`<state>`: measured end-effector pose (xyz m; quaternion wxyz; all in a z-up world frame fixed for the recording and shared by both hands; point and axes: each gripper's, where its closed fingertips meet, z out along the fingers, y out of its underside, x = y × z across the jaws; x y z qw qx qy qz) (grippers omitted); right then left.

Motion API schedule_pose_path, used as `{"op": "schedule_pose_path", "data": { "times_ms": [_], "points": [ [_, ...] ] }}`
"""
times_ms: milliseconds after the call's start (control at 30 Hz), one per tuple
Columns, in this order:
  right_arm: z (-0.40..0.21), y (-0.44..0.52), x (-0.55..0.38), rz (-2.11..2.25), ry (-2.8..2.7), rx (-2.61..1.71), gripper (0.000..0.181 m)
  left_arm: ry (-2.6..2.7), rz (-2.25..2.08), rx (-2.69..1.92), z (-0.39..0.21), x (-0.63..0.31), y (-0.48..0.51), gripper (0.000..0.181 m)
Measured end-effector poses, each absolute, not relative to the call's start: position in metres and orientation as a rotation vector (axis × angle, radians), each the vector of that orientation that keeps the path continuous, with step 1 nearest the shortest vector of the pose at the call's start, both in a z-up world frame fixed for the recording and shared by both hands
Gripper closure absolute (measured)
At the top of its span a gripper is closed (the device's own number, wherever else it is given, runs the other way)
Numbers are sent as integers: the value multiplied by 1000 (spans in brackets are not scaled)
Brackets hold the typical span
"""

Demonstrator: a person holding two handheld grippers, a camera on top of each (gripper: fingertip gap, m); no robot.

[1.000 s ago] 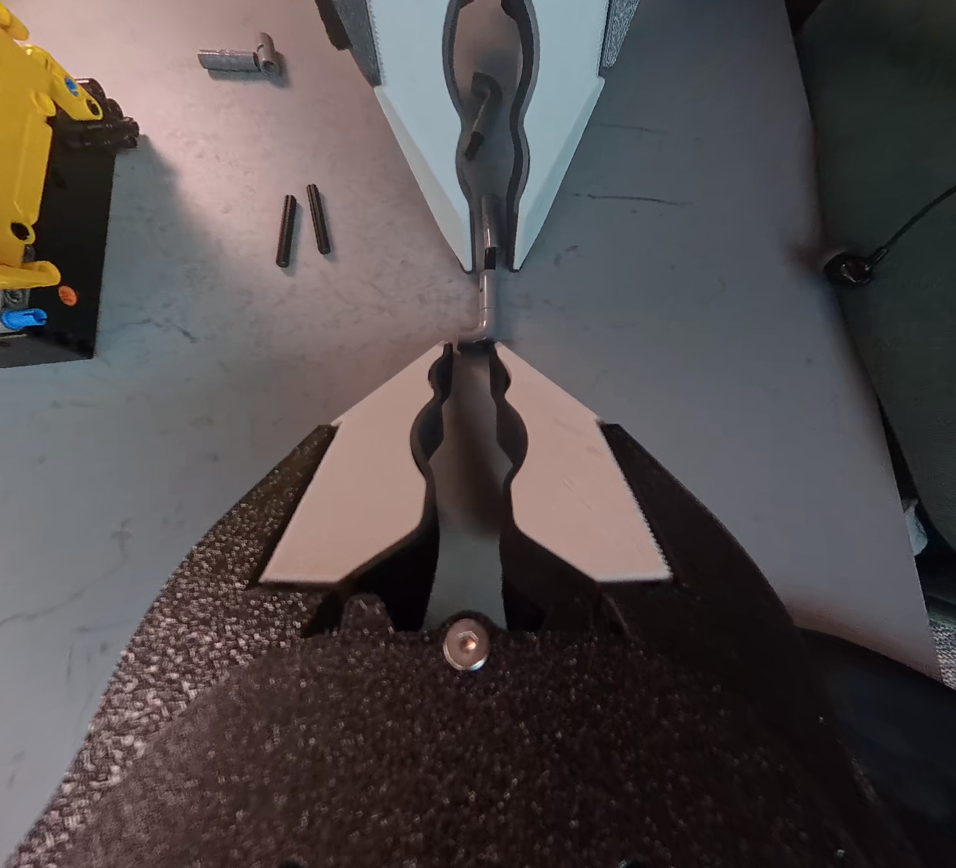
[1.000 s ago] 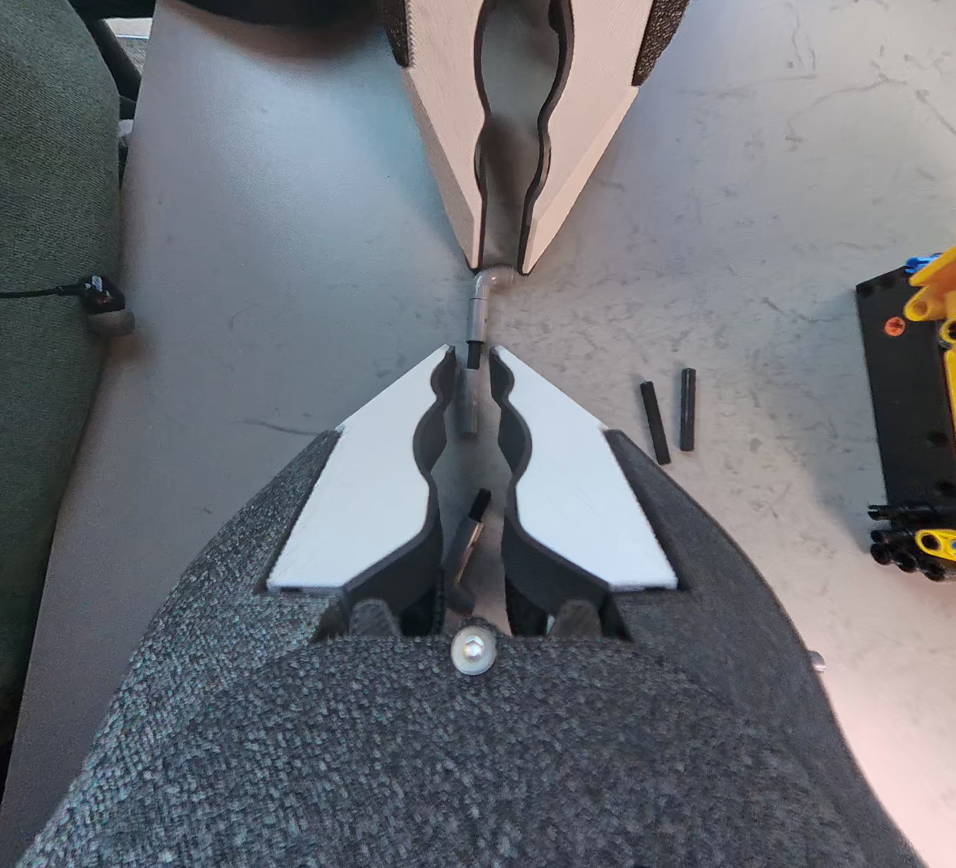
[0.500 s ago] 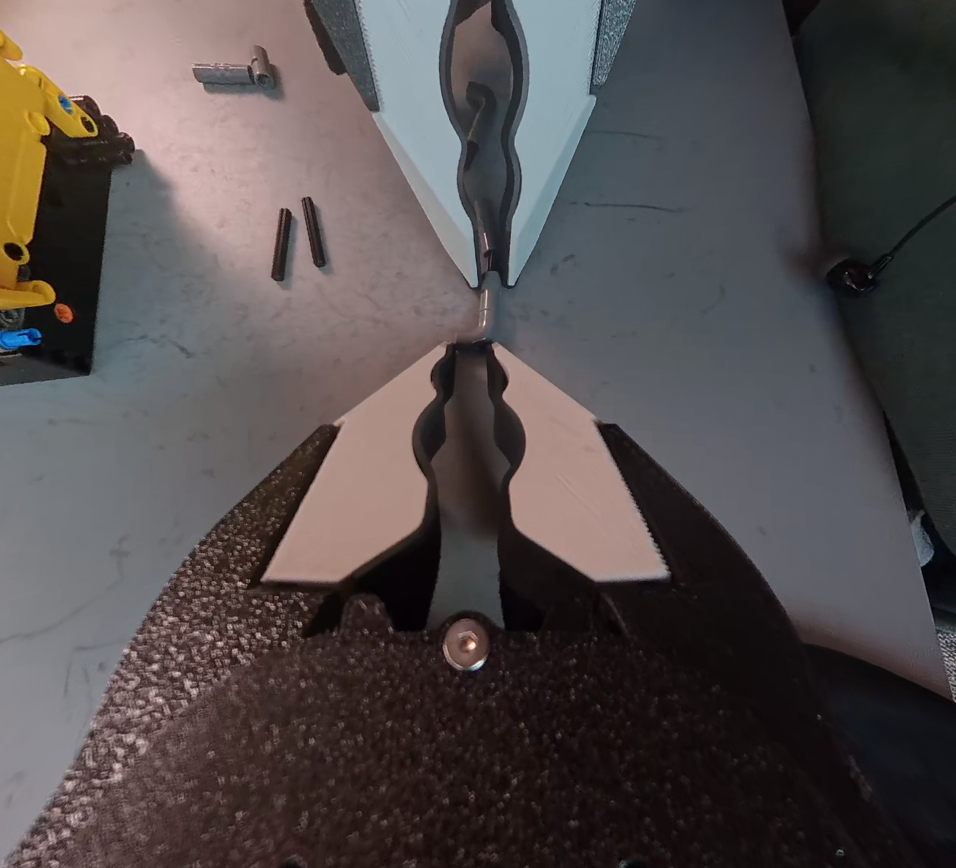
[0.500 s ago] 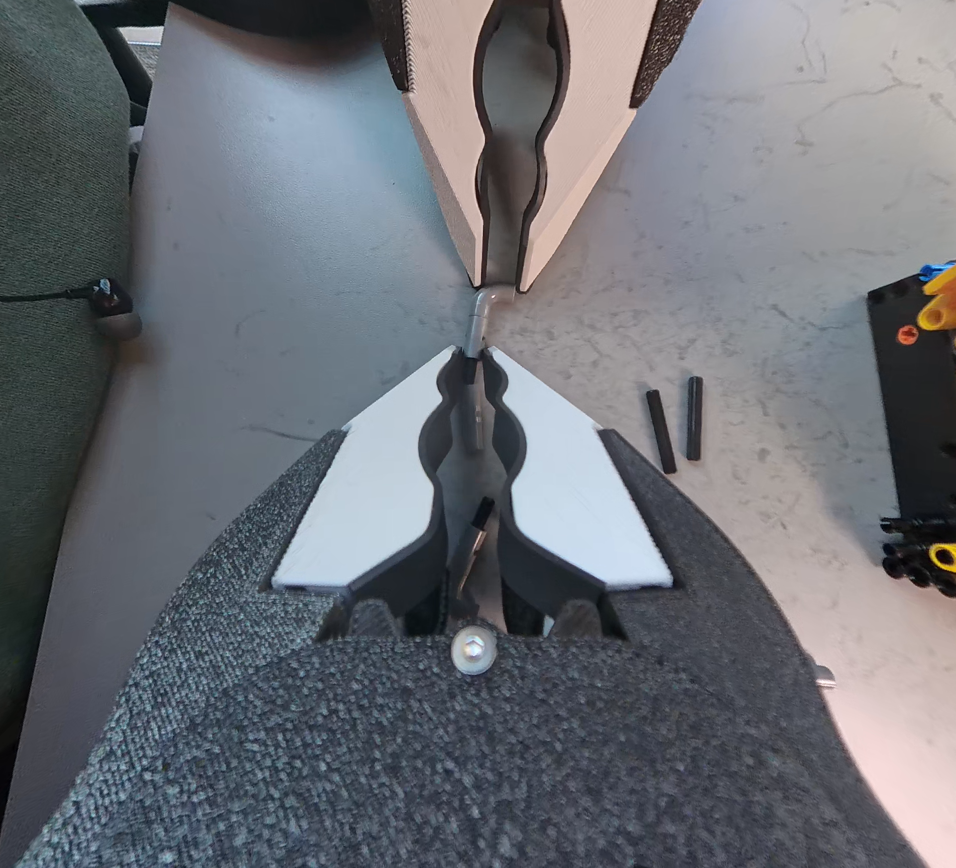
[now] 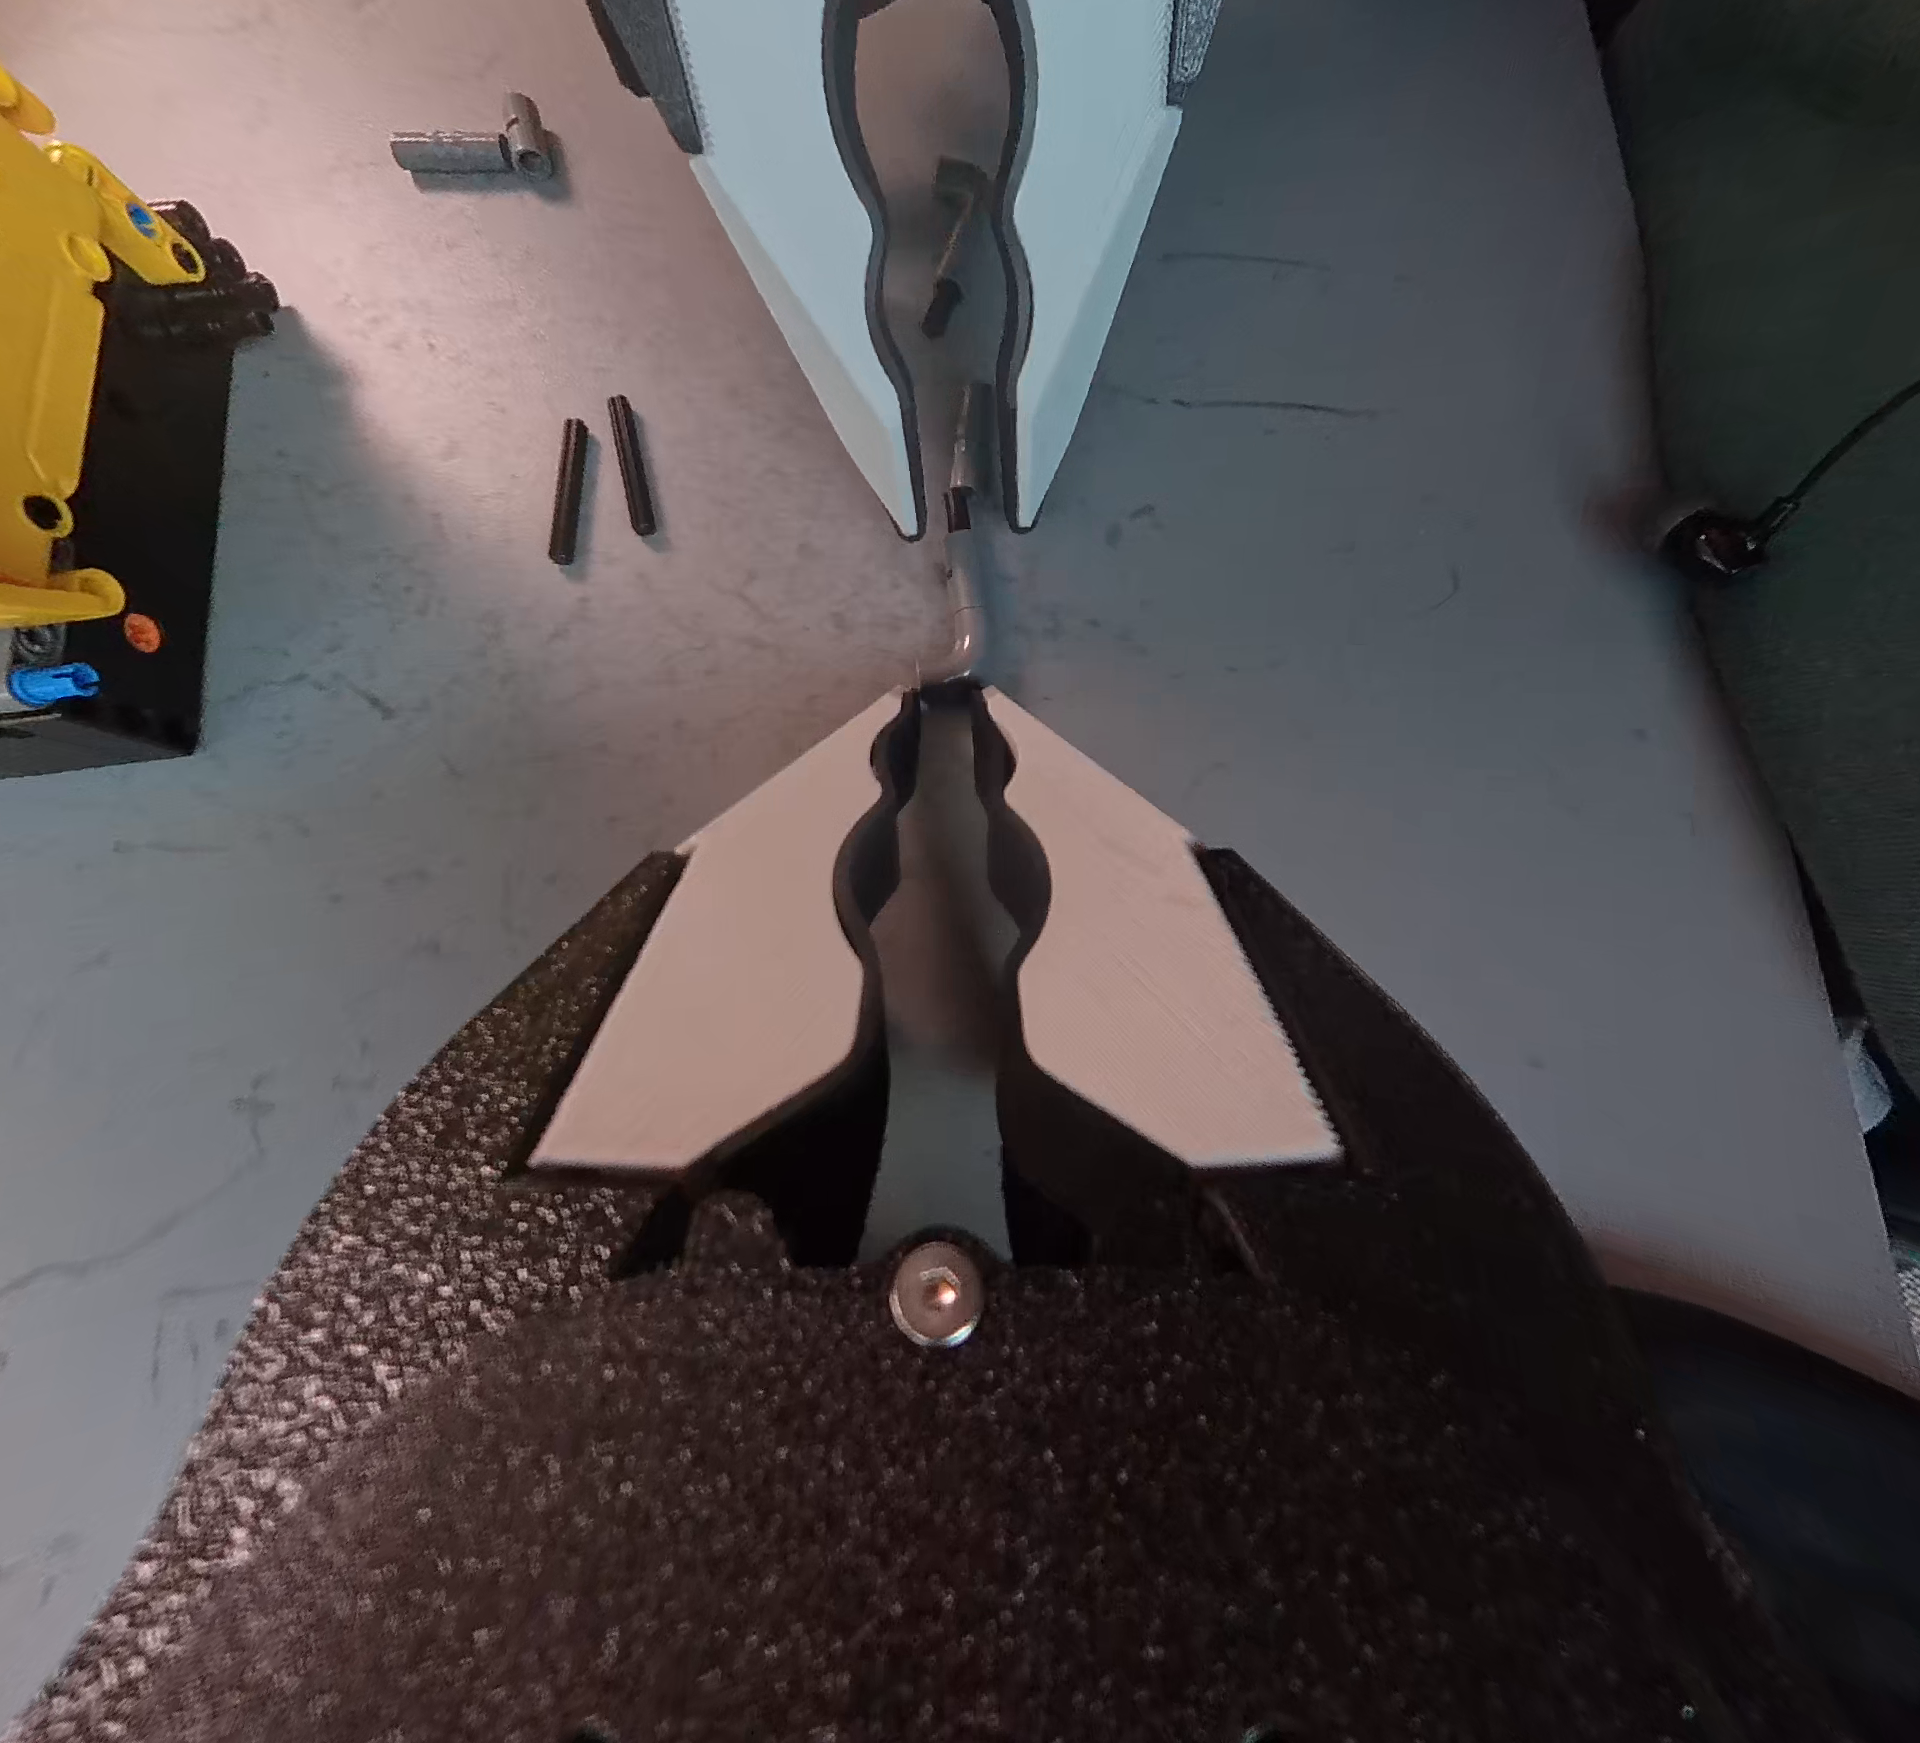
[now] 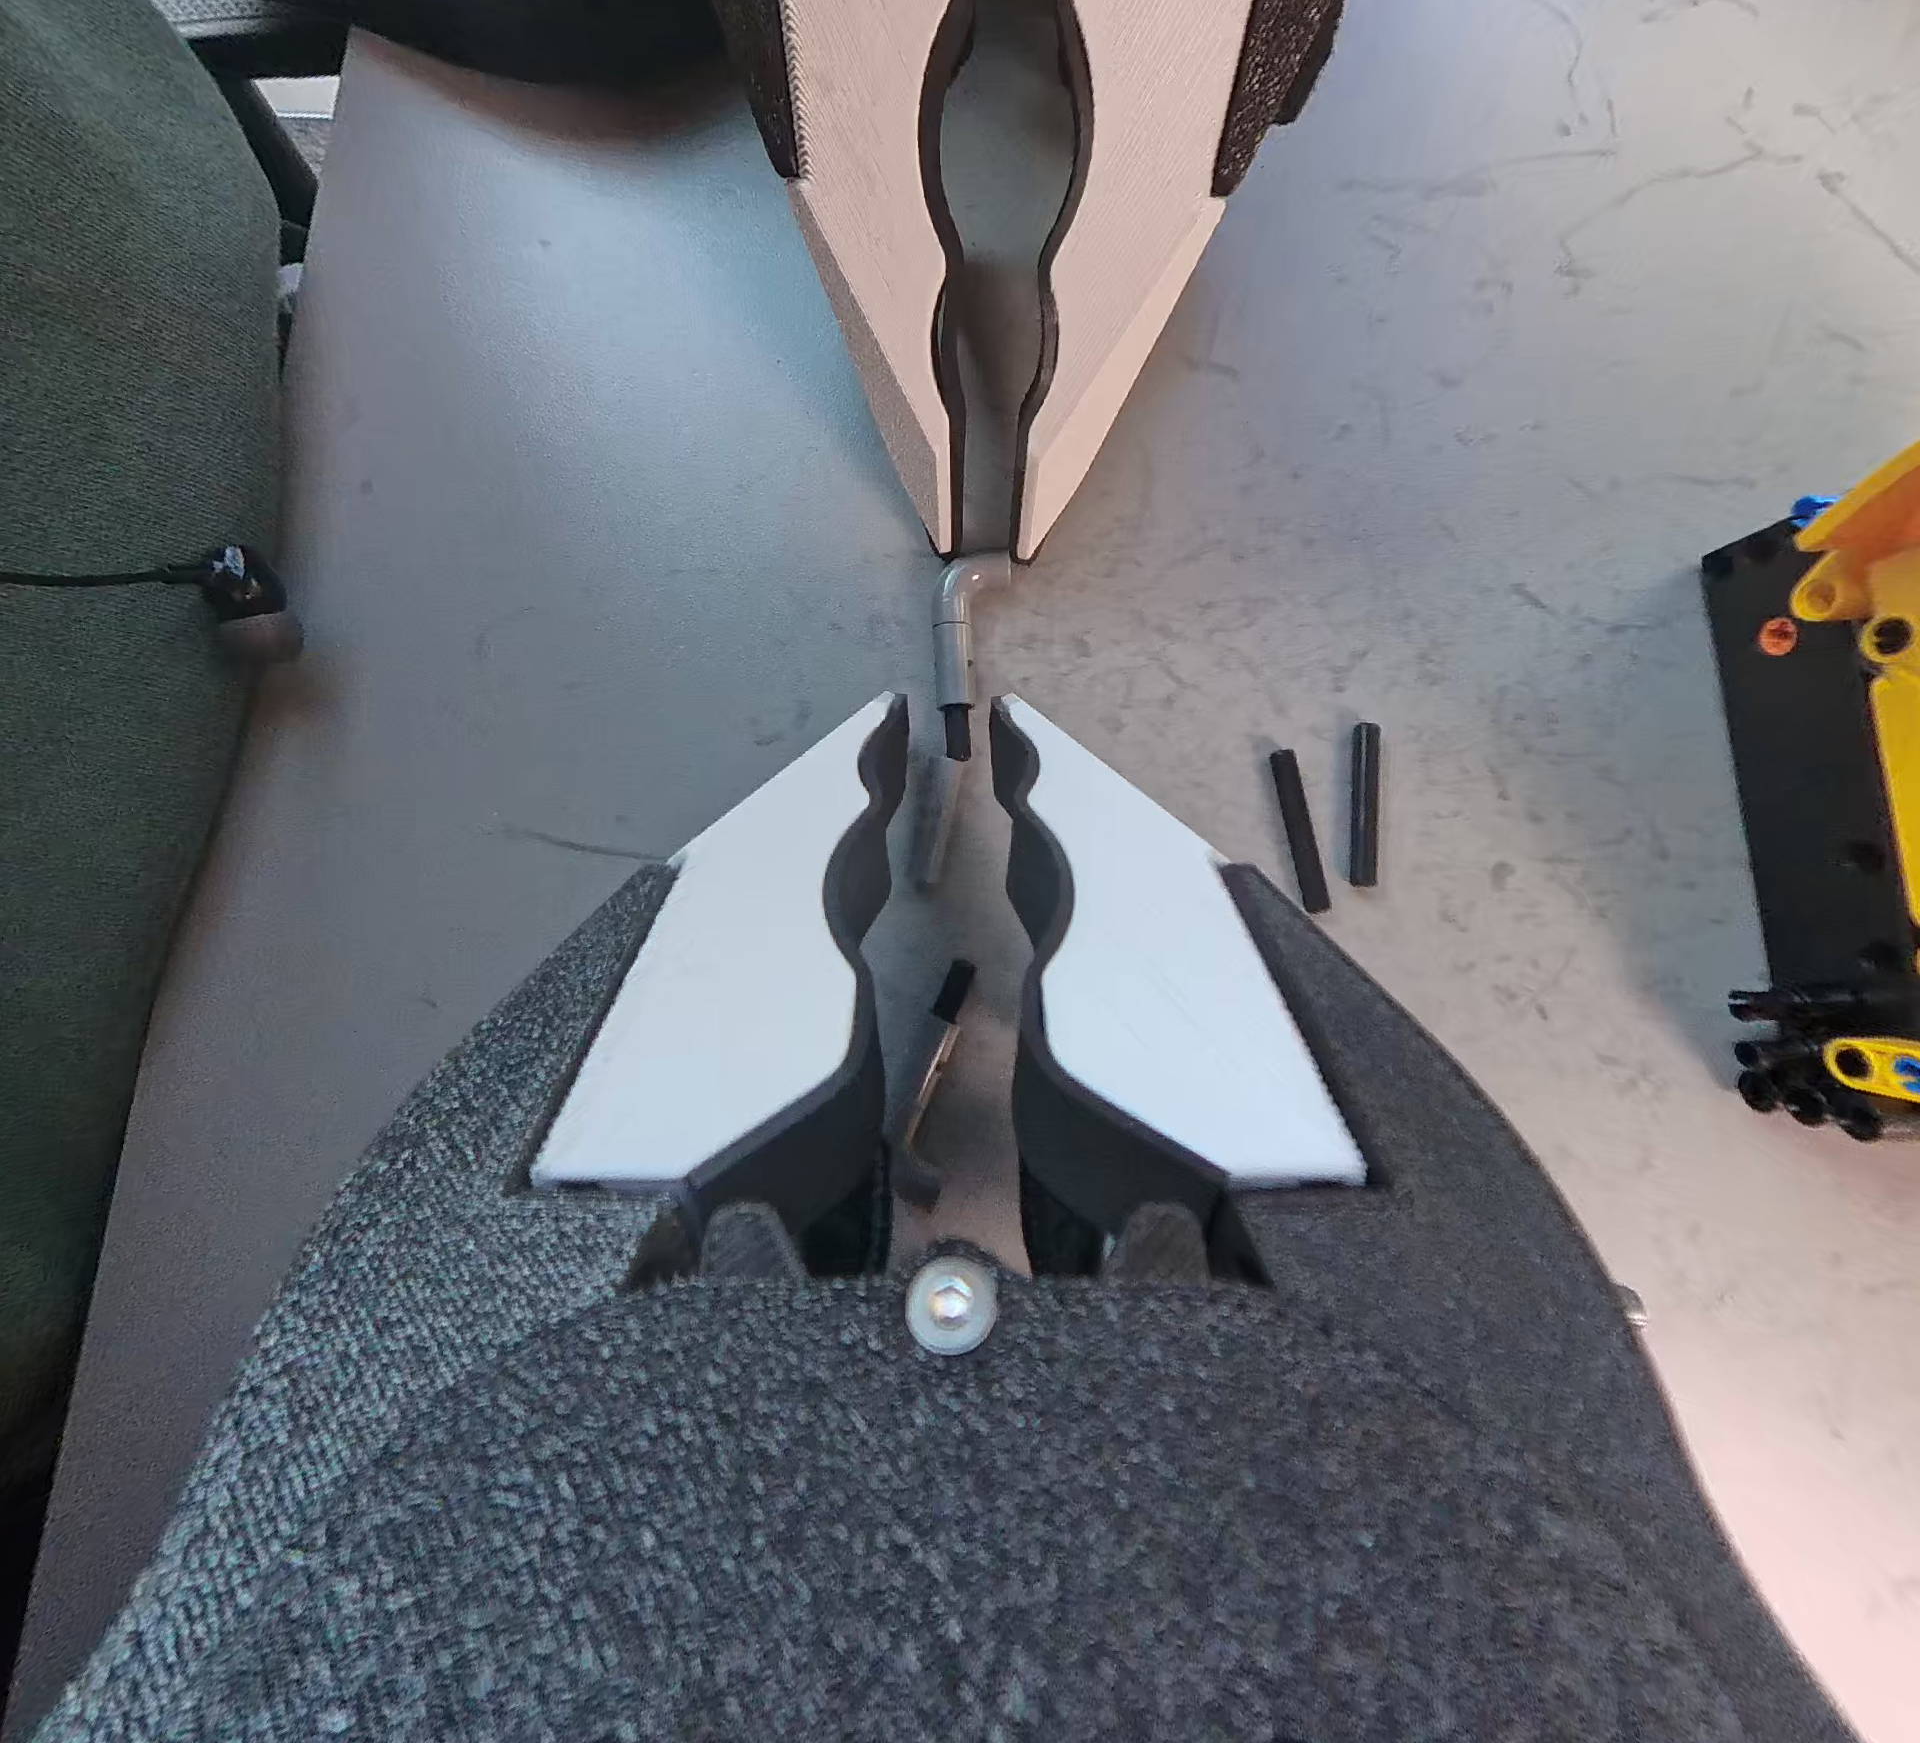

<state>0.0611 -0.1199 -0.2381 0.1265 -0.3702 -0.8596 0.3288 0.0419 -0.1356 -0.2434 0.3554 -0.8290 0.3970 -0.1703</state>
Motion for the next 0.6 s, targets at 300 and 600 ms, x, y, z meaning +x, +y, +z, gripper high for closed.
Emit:
{"op": "schedule_pose_path", "data": {
  "times_ms": [300,600],
  "points": [
    [-243,-122,60,941,-2513,-1075,174,1032,-441,-2136,-243,44,-136,171],
    [-243,-122,60,928,-2510,-1067,174,1028,-444,-2138,-243,44,-136,171]
  ]
}}
